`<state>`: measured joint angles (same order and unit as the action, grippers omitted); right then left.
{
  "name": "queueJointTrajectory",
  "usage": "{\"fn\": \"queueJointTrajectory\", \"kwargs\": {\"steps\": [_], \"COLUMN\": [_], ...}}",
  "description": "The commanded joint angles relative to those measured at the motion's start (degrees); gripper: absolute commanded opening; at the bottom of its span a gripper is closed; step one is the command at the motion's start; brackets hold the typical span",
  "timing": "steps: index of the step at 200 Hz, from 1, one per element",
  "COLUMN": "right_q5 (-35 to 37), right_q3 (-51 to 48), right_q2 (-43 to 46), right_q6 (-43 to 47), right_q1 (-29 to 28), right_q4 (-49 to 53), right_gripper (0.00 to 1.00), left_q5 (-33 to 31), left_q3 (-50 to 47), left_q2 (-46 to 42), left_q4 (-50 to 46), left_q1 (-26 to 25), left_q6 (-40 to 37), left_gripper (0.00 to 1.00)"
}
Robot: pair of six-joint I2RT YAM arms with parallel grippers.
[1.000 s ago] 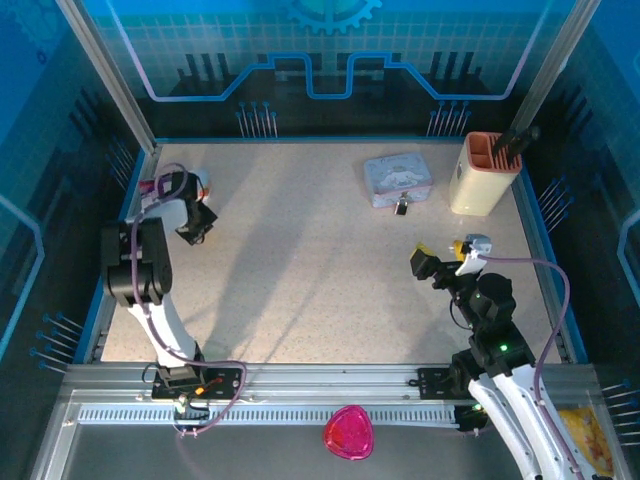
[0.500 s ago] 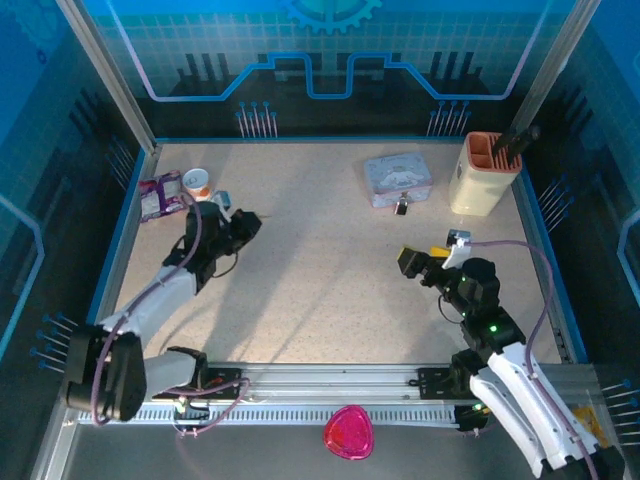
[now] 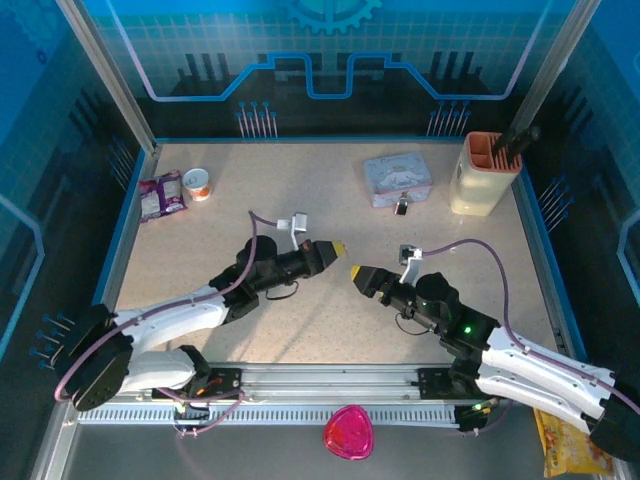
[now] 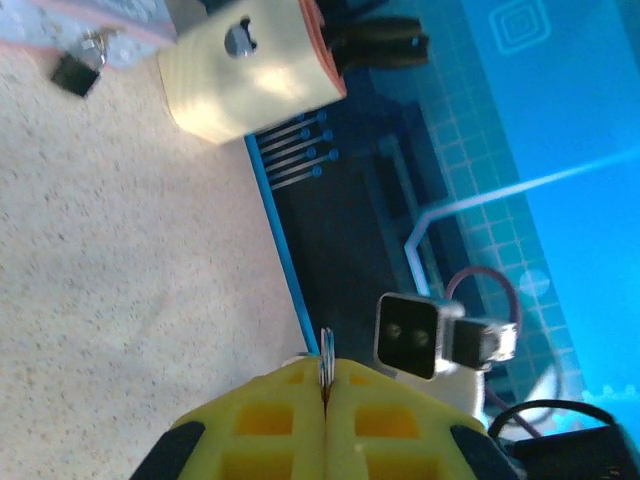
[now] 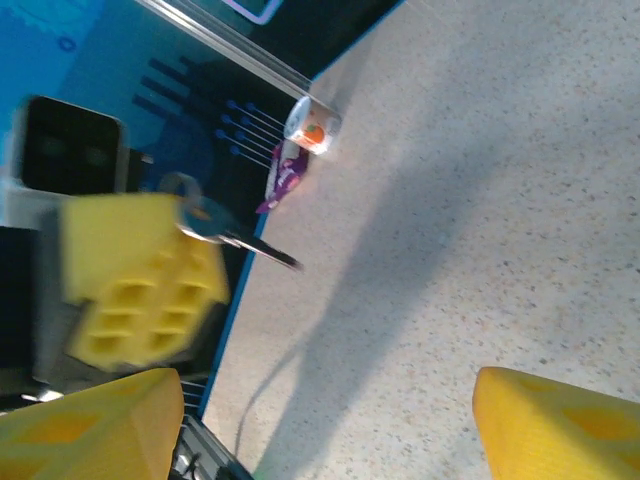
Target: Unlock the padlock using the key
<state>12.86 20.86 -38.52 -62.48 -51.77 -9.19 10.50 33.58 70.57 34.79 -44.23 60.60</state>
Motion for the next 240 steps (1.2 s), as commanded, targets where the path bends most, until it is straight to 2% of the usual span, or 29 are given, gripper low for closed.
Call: {"fn": "queueJointTrajectory", "kwargs": {"steps": [1, 20, 46, 90, 114, 159, 206, 240], "right_q5": [5.15, 5.97, 3.29, -9.53, -13.11, -23.41, -27.02, -30.05], "right_q3": [4.84, 8.49, 12.64, 18.41, 20.96, 20.24, 18.08, 16.87], "right_q2": [2.65, 3.88, 4.16, 2.41, 0.11, -0.87, -1.85, -3.87], "right_q6": [2.65, 11.09, 18.69, 31.73, 39.6, 47.84, 50.04, 51.12], "right_q1": [-0.78, -0.48, 1.92, 7.29, 9.22, 11.42, 14.55, 14.61], "right_q4": [3.52, 11.77, 21.02, 27.14, 31.69, 29.99, 25.84, 23.21], "right_gripper": [0.76, 0.73, 0.67, 0.61, 0.57, 0.53, 0.48, 0.42], "left_q5": [-0.97, -1.42, -2.1, -1.02, 0.1, 2.26, 3.16, 3.55], "left_q3": [3.42, 5.56, 8.53, 12.85, 14.86, 16.46, 19.46, 19.94], "left_q2": [2.09, 2.05, 1.55, 1.49, 1.44, 0.94, -0.22, -1.0], "left_q4": [1.37, -3.47, -10.12, -19.8, -24.23, -27.78, -34.76, -36.88], "left_q1": [-1.35, -2.32, -3.56, -4.73, -4.88, -5.21, -5.17, -5.17], "left_q6": [0.18, -2.43, -5.5, -9.58, -11.08, -11.58, -13.83, -13.9], "left_gripper": [0.0, 0.0, 0.0, 0.0, 0.0, 0.0, 0.0, 0.0]}}
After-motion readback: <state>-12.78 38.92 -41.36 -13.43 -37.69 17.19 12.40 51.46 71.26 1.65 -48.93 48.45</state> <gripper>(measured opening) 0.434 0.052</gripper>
